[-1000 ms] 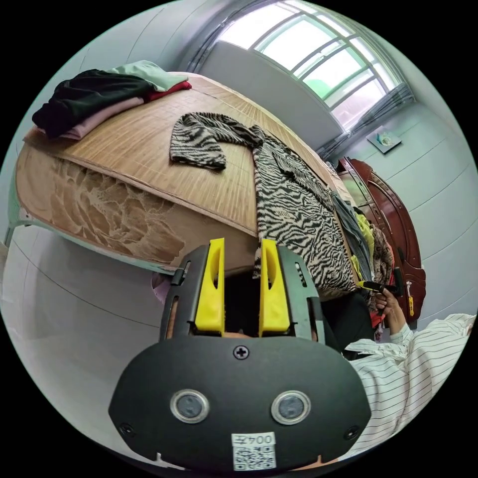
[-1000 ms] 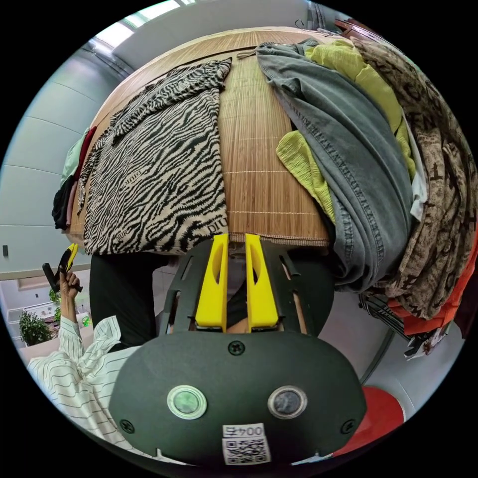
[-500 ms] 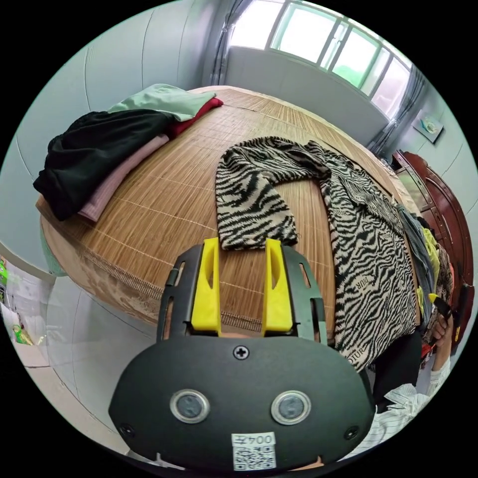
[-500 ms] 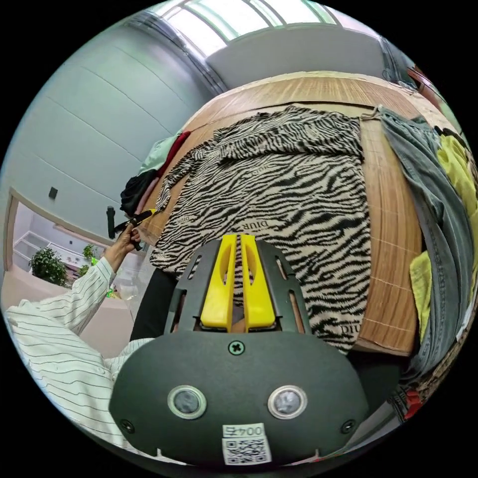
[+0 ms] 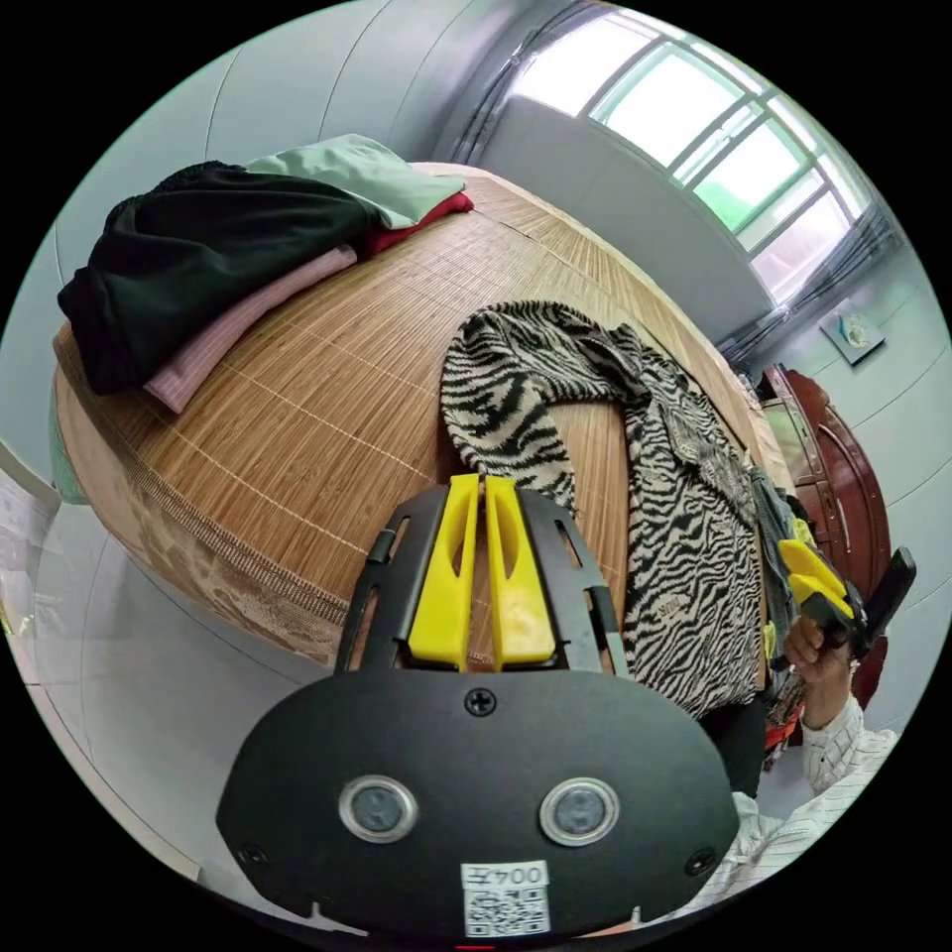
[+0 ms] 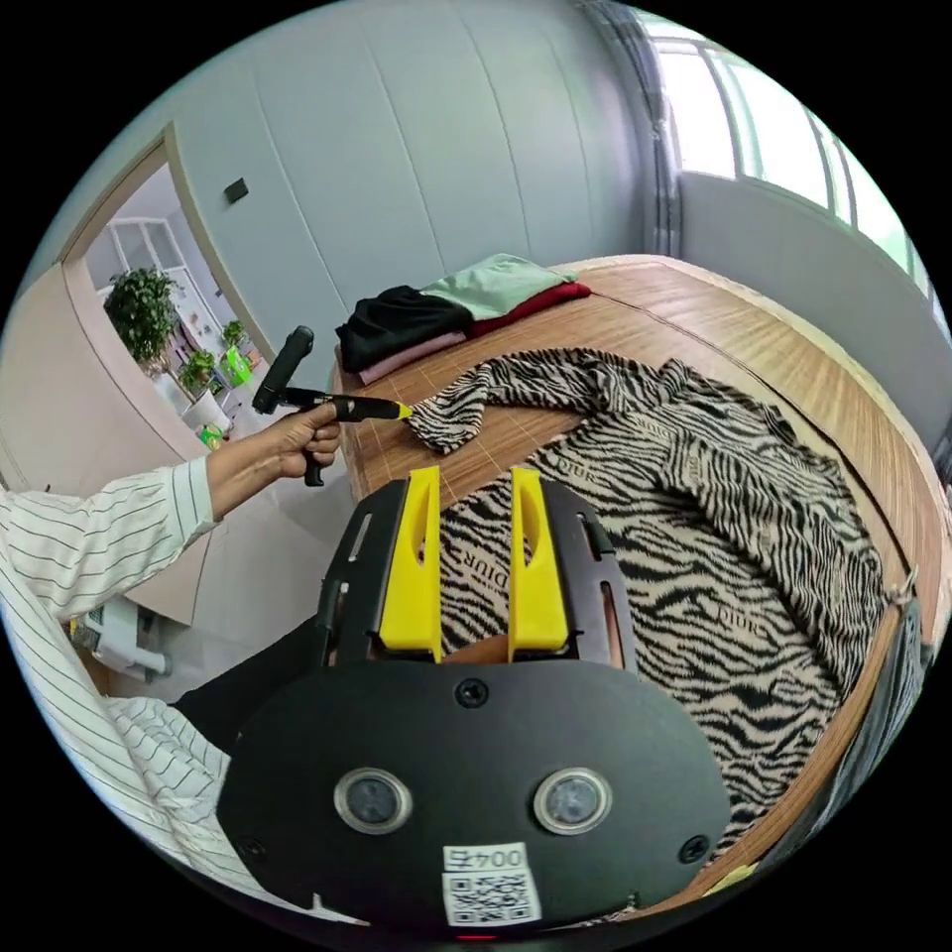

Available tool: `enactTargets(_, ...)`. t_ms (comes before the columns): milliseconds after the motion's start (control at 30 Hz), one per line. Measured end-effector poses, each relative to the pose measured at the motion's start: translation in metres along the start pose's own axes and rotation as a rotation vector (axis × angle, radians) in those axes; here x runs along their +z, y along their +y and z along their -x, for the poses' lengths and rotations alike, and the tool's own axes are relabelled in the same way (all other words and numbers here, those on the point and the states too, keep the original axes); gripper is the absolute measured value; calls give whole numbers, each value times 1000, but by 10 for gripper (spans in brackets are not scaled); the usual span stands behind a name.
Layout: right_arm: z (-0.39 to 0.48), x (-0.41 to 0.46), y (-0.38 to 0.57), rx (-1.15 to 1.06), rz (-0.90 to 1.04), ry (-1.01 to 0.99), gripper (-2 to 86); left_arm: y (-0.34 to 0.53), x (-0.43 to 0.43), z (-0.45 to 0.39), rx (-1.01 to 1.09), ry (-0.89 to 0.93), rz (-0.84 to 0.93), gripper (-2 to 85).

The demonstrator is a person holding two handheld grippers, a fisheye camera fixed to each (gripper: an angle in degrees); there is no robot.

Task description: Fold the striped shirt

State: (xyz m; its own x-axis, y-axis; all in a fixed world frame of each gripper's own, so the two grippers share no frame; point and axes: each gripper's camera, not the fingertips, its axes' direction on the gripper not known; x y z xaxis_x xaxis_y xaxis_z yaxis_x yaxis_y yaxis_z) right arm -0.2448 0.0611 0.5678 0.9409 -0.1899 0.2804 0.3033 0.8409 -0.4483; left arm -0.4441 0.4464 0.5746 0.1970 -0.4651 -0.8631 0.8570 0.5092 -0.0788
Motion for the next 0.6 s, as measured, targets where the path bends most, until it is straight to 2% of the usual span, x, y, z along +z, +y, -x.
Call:
enactTargets(133,45,42,-58,-164,83,63,134,-25,-21,4,-14,64,4,14)
enactTargets(367,129,118,-120,-453,229,366,147,-59,-37,0,24,183,2,12)
enactTargets(433,135,129,-134,-450,248,461,108,-64,-38,1,28,208,-4,12)
enactTargets(467,136,130,-143,-440,237,517,44,-66,-39,4,19,233,-15,12)
enactTargets(533,133,127,-156,-438,236,508,5,-70,-43,12,-1,264,-41,12)
enactTargets(600,118,112,-181,-373,284,329,-4,-72,-48,21,-17,280,-71,13)
